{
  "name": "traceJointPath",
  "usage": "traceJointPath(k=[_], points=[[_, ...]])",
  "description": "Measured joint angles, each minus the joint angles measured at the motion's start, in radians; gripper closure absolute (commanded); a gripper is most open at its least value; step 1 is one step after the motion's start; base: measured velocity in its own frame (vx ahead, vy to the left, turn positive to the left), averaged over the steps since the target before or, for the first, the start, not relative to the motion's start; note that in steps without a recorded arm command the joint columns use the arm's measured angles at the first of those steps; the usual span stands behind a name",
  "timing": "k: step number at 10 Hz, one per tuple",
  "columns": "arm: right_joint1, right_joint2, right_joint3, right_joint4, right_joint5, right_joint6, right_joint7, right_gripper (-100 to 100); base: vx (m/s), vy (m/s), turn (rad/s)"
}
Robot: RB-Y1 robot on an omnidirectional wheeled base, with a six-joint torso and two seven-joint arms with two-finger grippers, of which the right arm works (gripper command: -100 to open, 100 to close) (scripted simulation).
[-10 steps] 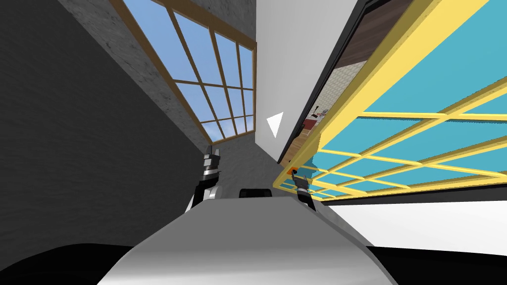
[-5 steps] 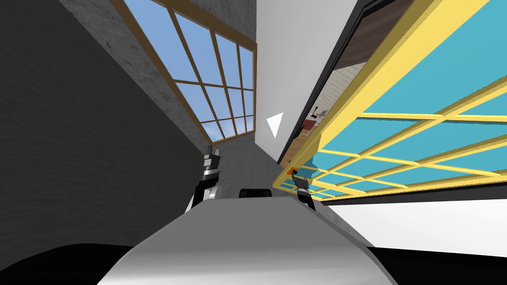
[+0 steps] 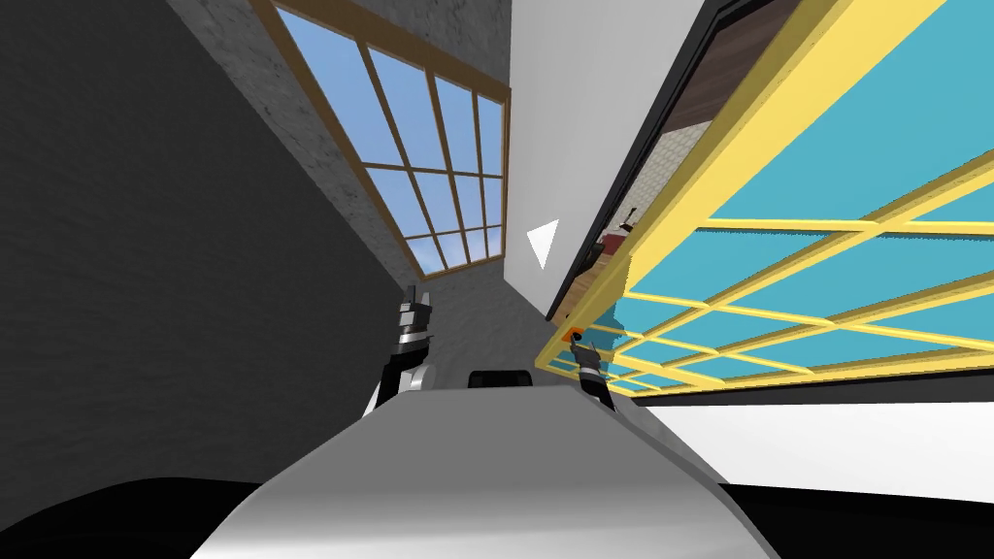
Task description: Pull the door open
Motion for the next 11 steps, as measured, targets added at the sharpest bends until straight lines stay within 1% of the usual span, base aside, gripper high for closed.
traceJointPath(k=[2, 3, 4, 5, 6, 7, 8, 9, 11], points=[[-0.002, 0.003, 0.002, 0.015, 0.002, -0.006, -0.002, 100, -0.161, -0.054, 0.149], [0.006, 0.002, 0.001, -0.001, 0.001, -0.001, 0.001, 100, -0.201, -0.06, 0.199], [0.013, 0.001, -0.001, -0.016, 0.0, 0.006, 0.005, 100, -0.119, -0.035, 0.077], [0.011, 0.003, 0.001, -0.016, 0.0, 0.01, 0.006, 100, -0.039, 0.002, -0.019], [0.007, 0.004, 0.003, -0.007, 0.002, 0.007, 0.004, 100, -0.096, -0.033, 0.188], [-0.008, 0.001, 0.003, 0.026, 0.003, -0.01, -0.006, 100, -0.134, -0.046, 0.204], [-0.016, 0.0, 0.002, 0.041, 0.003, -0.02, -0.012, 100, -0.085, -0.021, 0.063], [-0.013, -0.001, 0.002, 0.031, 0.003, -0.015, -0.011, 100, -0.134, -0.05, 0.209], [0.003, 0.0, -0.003, 0.001, 0.001, -0.002, 0.0, 100, -0.135, -0.05, 0.203]])
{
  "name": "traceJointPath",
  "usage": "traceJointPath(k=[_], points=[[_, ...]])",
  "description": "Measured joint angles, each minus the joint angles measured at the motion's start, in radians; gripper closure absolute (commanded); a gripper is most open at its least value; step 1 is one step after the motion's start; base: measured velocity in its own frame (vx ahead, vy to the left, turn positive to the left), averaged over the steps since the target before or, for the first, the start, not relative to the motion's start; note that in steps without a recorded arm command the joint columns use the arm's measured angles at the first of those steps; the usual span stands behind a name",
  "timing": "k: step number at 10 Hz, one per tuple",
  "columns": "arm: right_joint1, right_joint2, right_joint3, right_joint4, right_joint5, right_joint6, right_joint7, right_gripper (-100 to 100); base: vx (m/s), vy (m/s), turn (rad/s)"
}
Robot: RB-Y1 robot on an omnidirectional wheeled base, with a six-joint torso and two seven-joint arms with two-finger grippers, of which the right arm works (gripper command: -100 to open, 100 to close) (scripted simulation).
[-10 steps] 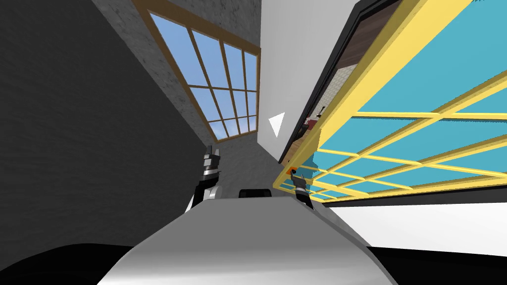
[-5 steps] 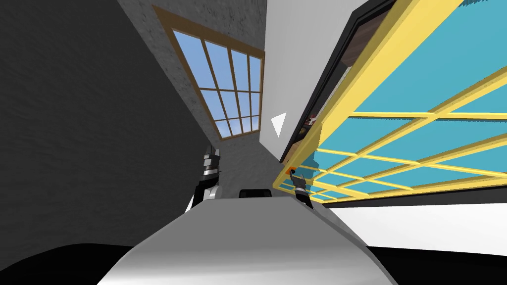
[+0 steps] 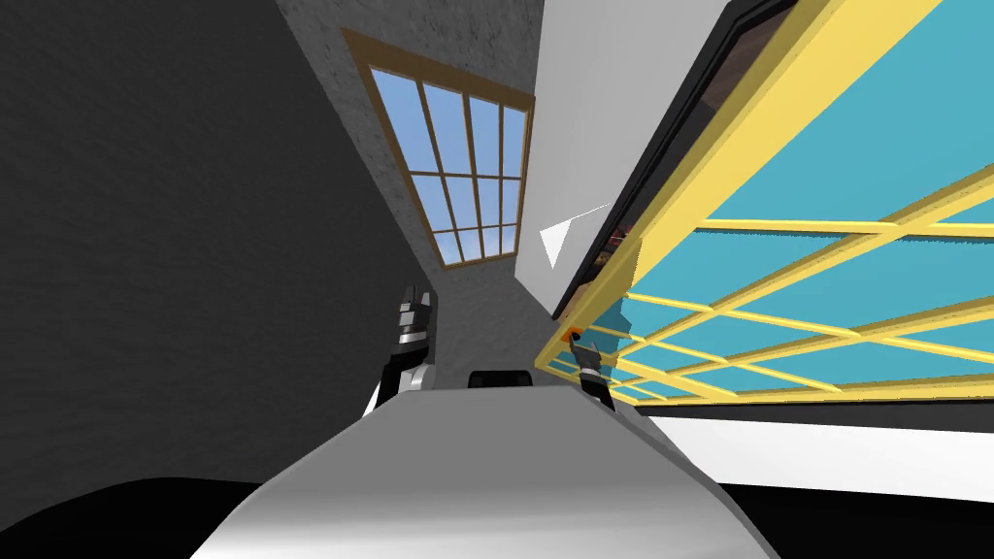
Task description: Pull the door open
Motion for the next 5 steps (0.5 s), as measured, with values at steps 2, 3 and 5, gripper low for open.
traceJointPath(k=[2, 3, 5], points=[[-0.004, 0.003, -0.002, 0.005, 0.0, -0.003, 0.005, 100, -0.151, -0.033, 0.225], [-0.004, 0.0, -0.003, 0.006, 0.0, -0.001, 0.003, 100, -0.147, -0.018, 0.168], [-0.005, 0.0, -0.004, 0.006, -0.001, -0.002, 0.002, 100, -0.141, -0.022, 0.206]])
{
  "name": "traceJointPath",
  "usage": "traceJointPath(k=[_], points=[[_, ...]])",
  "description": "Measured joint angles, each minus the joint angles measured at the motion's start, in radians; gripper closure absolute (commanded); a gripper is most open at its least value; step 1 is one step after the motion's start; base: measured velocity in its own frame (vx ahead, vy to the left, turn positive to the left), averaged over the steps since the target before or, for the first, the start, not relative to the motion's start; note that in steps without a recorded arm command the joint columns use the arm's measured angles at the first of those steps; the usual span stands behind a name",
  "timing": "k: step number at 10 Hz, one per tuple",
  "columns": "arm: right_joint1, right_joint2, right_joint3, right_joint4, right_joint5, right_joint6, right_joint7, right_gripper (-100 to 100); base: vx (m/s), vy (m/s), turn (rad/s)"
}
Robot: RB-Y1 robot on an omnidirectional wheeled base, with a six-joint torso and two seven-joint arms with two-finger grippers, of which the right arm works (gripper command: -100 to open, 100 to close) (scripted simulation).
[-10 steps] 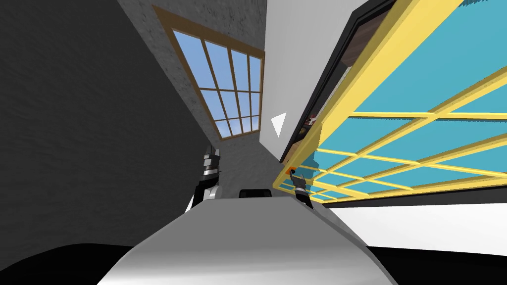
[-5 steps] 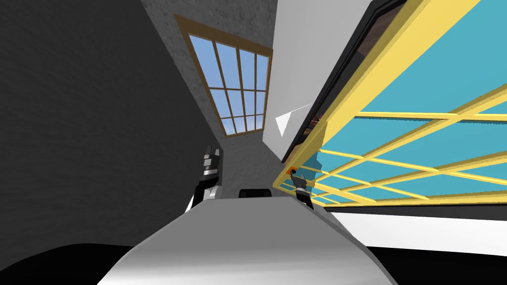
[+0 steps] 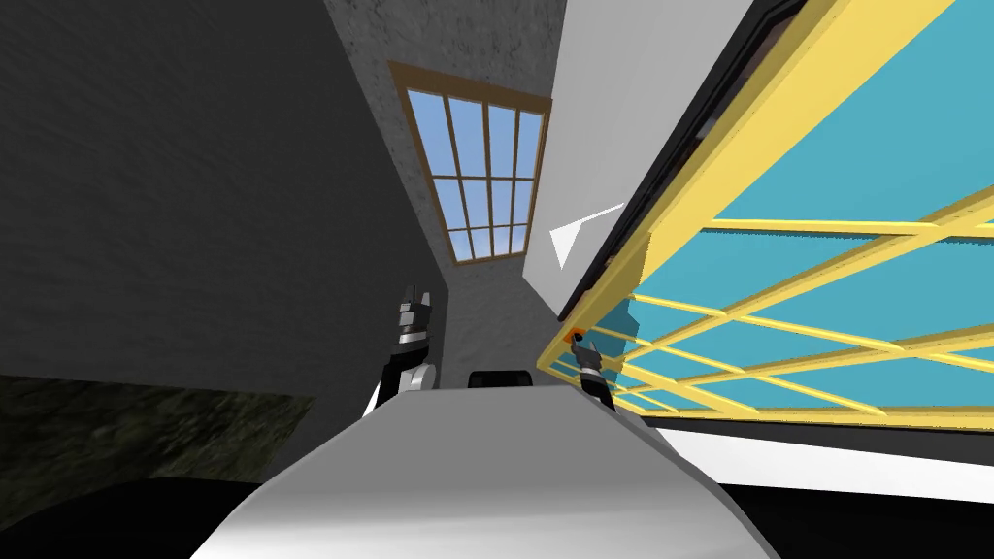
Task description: Pull the door open
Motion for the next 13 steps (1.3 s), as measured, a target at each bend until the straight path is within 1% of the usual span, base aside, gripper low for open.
traceJointPath(k=[2, 3, 4, 6, 7, 8, 10, 11, 13], points=[[0.005, -0.001, -0.002, -0.007, 0.0, 0.002, 0.003, 100, -0.148, -0.014, 0.217], [0.018, 0.0, -0.005, -0.031, -0.002, 0.011, 0.011, 100, -0.12, -0.003, 0.103], [0.001, 0.002, -0.003, -0.003, 0.001, 0.001, 0.007, 100, -0.135, -0.018, 0.261], [-0.004, -0.001, -0.007, 0.01, -0.001, -0.006, 0.004, 100, -0.178, -0.028, 0.223], [0.007, -0.001, -0.011, -0.013, -0.003, 0.002, 0.01, 100, -0.167, -0.011, 0.244], [0.01, -0.003, -0.015, -0.019, -0.004, 0.008, 0.014, 100, -0.167, -0.003, 0.273], [0.013, -0.004, -0.022, -0.017, -0.006, 0.007, 0.018, 100, -0.181, 0.012, 0.222], [0.007, -0.005, -0.025, -0.004, -0.007, -0.001, 0.017, 100, -0.176, 0.004, 0.269], [0.015, -0.006, -0.036, -0.01, -0.011, 0.002, 0.025, 100, -0.17, -0.008, 0.25]])
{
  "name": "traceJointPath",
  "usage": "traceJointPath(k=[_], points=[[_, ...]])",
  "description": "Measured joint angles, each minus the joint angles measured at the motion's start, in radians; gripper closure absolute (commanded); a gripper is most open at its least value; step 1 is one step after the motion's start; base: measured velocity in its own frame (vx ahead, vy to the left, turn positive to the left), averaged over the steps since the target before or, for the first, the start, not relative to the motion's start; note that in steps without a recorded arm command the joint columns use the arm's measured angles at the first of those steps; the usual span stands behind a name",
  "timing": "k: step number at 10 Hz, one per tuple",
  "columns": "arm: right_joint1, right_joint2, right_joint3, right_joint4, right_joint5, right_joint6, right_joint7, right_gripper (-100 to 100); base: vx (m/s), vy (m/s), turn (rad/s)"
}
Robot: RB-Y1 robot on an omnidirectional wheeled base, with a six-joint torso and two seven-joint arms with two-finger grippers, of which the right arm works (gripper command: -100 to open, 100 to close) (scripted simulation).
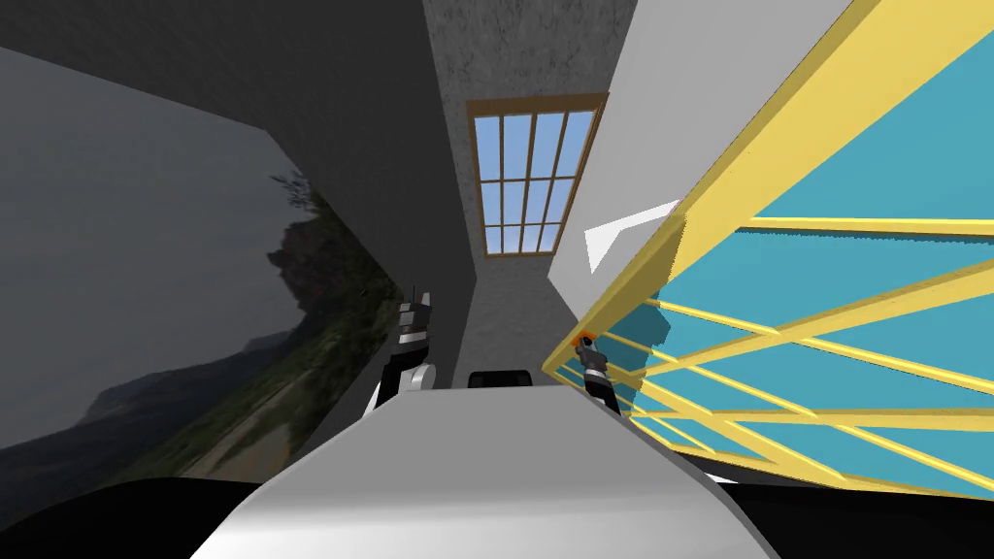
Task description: Pull the door open
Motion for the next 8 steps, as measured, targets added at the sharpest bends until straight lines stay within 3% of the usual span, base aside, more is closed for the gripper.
traceJointPath(k=[2, 5, 7, 8], points=[[0.008, 0.007, -0.017, -0.018, -0.007, 0.008, 0.02, 100, -0.099, -0.016, 0.108], [0.015, 0.028, -0.037, -0.053, -0.022, 0.039, 0.064, 100, 0.109, 0.036, -0.187], [0.005, 0.032, -0.046, -0.035, -0.031, 0.04, 0.072, 100, 0.182, 0.01, -0.165], [0.007, 0.036, -0.05, -0.048, -0.036, 0.049, 0.081, 100, 0.176, 0.005, -0.174]])
